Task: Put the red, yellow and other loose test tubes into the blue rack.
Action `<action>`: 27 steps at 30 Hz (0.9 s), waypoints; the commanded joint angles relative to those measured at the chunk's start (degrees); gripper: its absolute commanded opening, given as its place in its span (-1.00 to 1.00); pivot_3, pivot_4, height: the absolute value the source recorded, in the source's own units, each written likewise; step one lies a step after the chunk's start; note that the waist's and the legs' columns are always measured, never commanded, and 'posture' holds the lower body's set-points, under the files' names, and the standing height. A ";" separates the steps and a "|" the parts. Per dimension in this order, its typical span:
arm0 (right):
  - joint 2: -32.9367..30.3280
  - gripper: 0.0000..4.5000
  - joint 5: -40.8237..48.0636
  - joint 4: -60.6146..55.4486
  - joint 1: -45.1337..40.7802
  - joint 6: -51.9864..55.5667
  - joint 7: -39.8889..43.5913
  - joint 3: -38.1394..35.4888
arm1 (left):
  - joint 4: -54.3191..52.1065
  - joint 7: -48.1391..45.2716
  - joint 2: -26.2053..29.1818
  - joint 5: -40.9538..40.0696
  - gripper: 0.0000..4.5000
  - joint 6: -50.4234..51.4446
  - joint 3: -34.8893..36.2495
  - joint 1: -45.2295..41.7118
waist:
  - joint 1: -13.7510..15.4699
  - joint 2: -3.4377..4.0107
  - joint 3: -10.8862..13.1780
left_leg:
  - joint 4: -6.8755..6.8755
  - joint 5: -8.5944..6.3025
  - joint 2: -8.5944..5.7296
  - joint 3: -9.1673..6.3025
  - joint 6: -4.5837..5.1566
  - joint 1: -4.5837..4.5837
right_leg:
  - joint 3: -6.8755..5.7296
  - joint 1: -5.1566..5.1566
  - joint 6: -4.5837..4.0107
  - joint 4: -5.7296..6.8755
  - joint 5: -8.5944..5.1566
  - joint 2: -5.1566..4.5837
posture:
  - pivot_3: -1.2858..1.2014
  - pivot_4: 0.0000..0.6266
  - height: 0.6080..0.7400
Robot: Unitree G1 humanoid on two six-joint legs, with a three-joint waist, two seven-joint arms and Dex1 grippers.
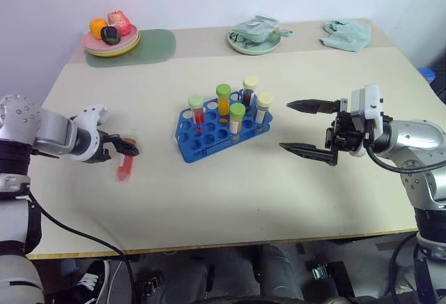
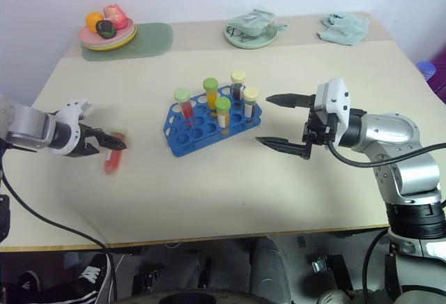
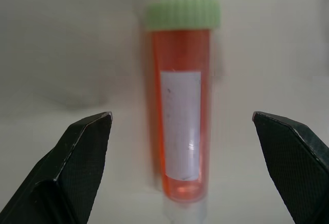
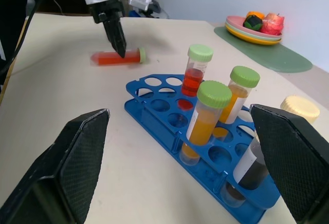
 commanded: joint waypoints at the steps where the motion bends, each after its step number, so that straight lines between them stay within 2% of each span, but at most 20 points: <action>1: -0.02 1.00 0.44 -1.60 -0.11 -0.25 -0.16 -1.01 | -0.07 2.46 0.09 -1.57 0.99 0.47 -0.44 -0.78 | -0.02 0.00 0.00 | 0.00 0.00 0.00 0.00 0.00 0.00 | 0.00 -0.01 0.00 0.00 0.00 0.00 | 0.03 -0.52 1.00; 3: -0.01 1.00 0.40 -1.44 -0.15 -0.32 -0.14 -1.01 | 1.21 4.04 -1.44 -1.89 0.99 0.47 0.05 -1.04 | -0.03 0.01 -0.01 | 0.00 0.00 -0.01 0.00 -0.01 0.00 | 0.00 -0.01 0.00 0.00 0.00 0.00 | 0.03 -0.52 1.00; 5: 0.13 1.00 0.31 -1.41 -0.25 -0.37 -0.30 -0.91 | 3.13 6.10 -3.64 -2.23 0.76 0.47 1.27 -1.63 | 0.17 0.04 -0.03 | 0.01 0.01 -0.01 0.00 -0.02 0.01 | 0.00 0.00 0.00 0.00 0.00 0.00 | 0.03 -0.52 1.00; 7: 0.22 1.00 0.26 -1.40 -0.29 -0.41 -0.38 -0.83 | 3.72 8.01 -5.42 -2.14 0.39 0.47 2.54 -1.57 | 0.23 0.05 -0.03 | 0.03 0.03 -0.03 -0.01 -0.04 0.02 | 0.00 0.01 0.00 -0.01 0.00 -0.03 | 0.03 -0.52 1.00; 11: 0.08 1.00 0.34 -1.60 -0.10 -0.31 -0.53 -0.97 | 2.27 10.55 -6.69 -1.90 -0.51 0.47 4.70 0.02 | 0.24 0.06 -0.04 | 0.08 0.03 -0.05 -0.02 -0.05 0.03 | 0.00 0.04 0.00 0.00 0.00 -0.07 | 0.03 -0.52 1.00; 12: 0.03 1.00 0.30 -1.60 -0.06 -0.32 -0.54 -0.97 | 2.28 10.96 -6.77 -1.98 -0.66 0.47 5.01 0.10 | 0.24 0.07 -0.05 | 0.08 0.03 -0.05 -0.02 -0.05 0.03 | 0.00 0.04 0.00 0.00 0.00 -0.07 | 0.03 -0.52 1.00; 14: -0.01 1.00 0.27 -1.67 0.16 -0.39 -0.62 -1.12 | -2.36 11.39 -7.21 2.16 -0.67 -0.20 8.16 1.43 | 0.24 0.08 -0.05 | 0.09 0.04 -0.05 -0.02 -0.06 0.03 | 0.00 0.04 0.00 0.01 0.00 -0.07 | 0.03 -0.52 1.00; 17: 0.07 1.00 0.28 -2.00 0.77 -0.51 -1.07 -1.52 | -15.36 10.29 -5.92 9.93 -0.67 -9.73 9.07 6.72 | 0.15 0.07 -0.05 | 0.11 0.04 -0.03 -0.02 -0.07 0.03 | 0.00 0.04 0.00 0.04 0.00 -0.08 | 0.03 -0.52 1.00; 20: 0.19 1.00 0.33 -2.21 1.08 -0.55 -1.51 -1.66 | -24.24 8.23 -9.92 14.66 -0.67 -24.98 15.25 11.62 | 0.25 0.08 -0.05 | 0.12 0.08 0.05 -0.02 -0.14 0.01 | 0.00 0.02 -0.02 0.07 0.01 -0.08 | 0.03 -0.52 1.00; 21: 0.19 1.00 0.35 -2.19 1.11 -0.60 -1.60 -1.72 | -28.03 7.05 -9.58 17.92 -0.67 -29.54 14.49 13.49 | 0.28 0.06 -0.04 | 0.12 0.09 0.06 -0.01 -0.16 0.01 | 0.00 0.02 -0.04 0.06 0.03 -0.08 | 0.03 -0.52 1.00; 23: 0.20 1.00 0.37 -2.00 1.05 -0.65 -1.73 -1.74 | -31.16 5.02 -14.74 20.33 -0.67 -41.45 18.96 15.91 | 0.32 0.07 -0.04 | 0.12 0.09 0.07 0.00 -0.16 -0.01 | 0.00 0.04 -0.04 0.01 0.03 -0.08 | 0.03 -0.52 1.00; 25: 0.27 1.00 0.13 -1.48 0.65 -0.91 -1.70 -1.50 | -34.19 -5.49 -15.98 27.78 -0.67 -60.39 17.68 19.39 | 0.23 0.04 -0.04 | 0.13 0.08 0.06 0.01 -0.15 -0.07 | -0.04 0.03 -0.04 -0.05 0.03 -0.11 | 0.03 -0.52 1.00; 27: 0.45 1.00 -0.19 -0.65 -0.23 -1.23 -1.70 -1.19 | -36.37 -14.02 -17.47 31.81 -0.67 -73.41 16.71 21.72 | 0.14 0.04 -0.04 | 0.10 0.08 0.07 0.22 -0.15 -0.08 | -0.04 -0.01 -0.04 -0.08 0.03 -0.11 | 0.03 -0.52 1.00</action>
